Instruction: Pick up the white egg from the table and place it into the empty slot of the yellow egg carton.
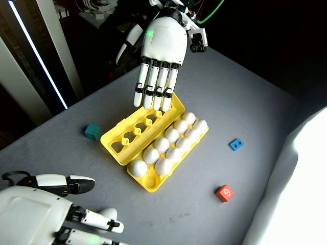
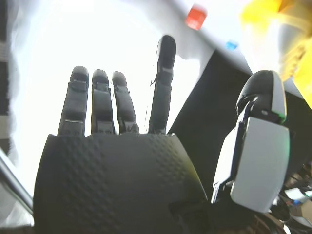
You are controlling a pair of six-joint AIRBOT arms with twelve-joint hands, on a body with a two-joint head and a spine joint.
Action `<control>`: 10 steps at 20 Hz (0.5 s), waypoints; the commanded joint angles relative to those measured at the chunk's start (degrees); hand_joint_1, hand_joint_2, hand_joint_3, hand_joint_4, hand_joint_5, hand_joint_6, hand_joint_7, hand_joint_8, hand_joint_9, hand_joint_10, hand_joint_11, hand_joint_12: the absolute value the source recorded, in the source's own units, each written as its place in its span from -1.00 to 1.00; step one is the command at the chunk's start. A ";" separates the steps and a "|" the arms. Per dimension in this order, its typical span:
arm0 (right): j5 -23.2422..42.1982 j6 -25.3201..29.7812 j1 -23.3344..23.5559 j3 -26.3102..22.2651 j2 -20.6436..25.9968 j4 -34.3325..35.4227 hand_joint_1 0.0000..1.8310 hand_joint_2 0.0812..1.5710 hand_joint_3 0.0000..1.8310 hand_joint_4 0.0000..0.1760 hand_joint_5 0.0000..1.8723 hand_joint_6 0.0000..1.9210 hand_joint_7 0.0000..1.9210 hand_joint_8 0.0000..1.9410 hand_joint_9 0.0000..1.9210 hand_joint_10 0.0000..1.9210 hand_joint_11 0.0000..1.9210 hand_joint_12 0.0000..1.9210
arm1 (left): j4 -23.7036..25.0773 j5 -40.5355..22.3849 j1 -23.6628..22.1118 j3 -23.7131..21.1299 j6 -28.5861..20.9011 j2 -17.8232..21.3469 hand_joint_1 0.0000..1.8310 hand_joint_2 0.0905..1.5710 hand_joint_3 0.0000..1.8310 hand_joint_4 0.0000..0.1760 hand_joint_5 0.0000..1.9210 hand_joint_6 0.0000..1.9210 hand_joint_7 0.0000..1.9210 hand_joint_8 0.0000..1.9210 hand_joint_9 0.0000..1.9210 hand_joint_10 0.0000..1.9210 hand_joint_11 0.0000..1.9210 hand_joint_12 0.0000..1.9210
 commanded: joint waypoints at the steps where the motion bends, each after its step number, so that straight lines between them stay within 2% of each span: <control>1: 7.11 0.32 0.36 0.74 0.22 0.27 -0.42 -0.01 -1.00 0.59 -0.19 -0.99 -1.00 -1.00 -1.00 -1.00 -1.00 -1.00 | -1.75 2.75 -0.99 0.25 -0.18 -0.10 -1.00 0.41 -1.00 -1.00 -1.00 -1.00 -1.00 -1.00 -1.00 -1.00 -0.99 -0.99; 2: 6.75 0.40 0.36 1.01 -0.05 0.24 -0.44 -0.01 -1.00 0.50 -0.23 -1.00 -1.00 -1.00 -1.00 -1.00 -1.00 -1.00 | -1.75 2.75 -0.99 0.29 -0.23 -0.10 -1.00 0.40 -1.00 -1.00 -1.00 -1.00 -1.00 -1.00 -1.00 -1.00 -0.99 -0.99; 4: 6.48 2.02 0.37 2.13 -0.66 -1.73 -0.40 -0.02 -1.00 0.61 -0.26 -1.00 -1.00 -1.00 -1.00 -1.00 -1.00 -1.00 | -1.75 2.74 -1.00 0.39 -0.43 -0.10 -1.00 0.40 -1.00 -1.00 -1.00 -1.00 -1.00 -1.00 -1.00 -1.00 -1.00 -0.99; 7: 6.40 2.80 0.50 4.42 -1.91 -3.89 -0.35 -0.03 -1.00 0.59 -0.20 -0.98 -1.00 -1.00 -1.00 -1.00 -1.00 -1.00 | -1.75 2.67 -1.33 0.74 -0.84 -0.09 -1.00 0.41 -1.00 -1.00 -1.00 -1.00 -1.00 -1.00 -1.00 -1.00 -1.00 -1.00; 8: 6.00 3.58 0.64 5.41 -2.38 -4.83 -0.35 -0.04 -1.00 0.69 -0.21 -0.98 -1.00 -1.00 -1.00 -1.00 -1.00 -1.00 | -1.75 2.50 -1.56 0.92 -0.91 -0.09 -1.00 0.41 -1.00 -1.00 -1.00 -1.00 -1.00 -1.00 -1.00 -1.00 -0.99 -1.00; 10: 4.46 5.34 0.98 7.50 -3.41 -5.88 -0.32 -0.05 -1.00 0.58 -0.20 -0.98 -1.00 -1.00 -1.00 -1.00 -1.00 -1.00 | -1.75 2.01 -2.09 1.17 -0.99 -0.10 -1.00 0.41 -1.00 -1.00 -1.00 -1.00 -1.00 -1.00 -1.00 -1.00 -1.00 -1.00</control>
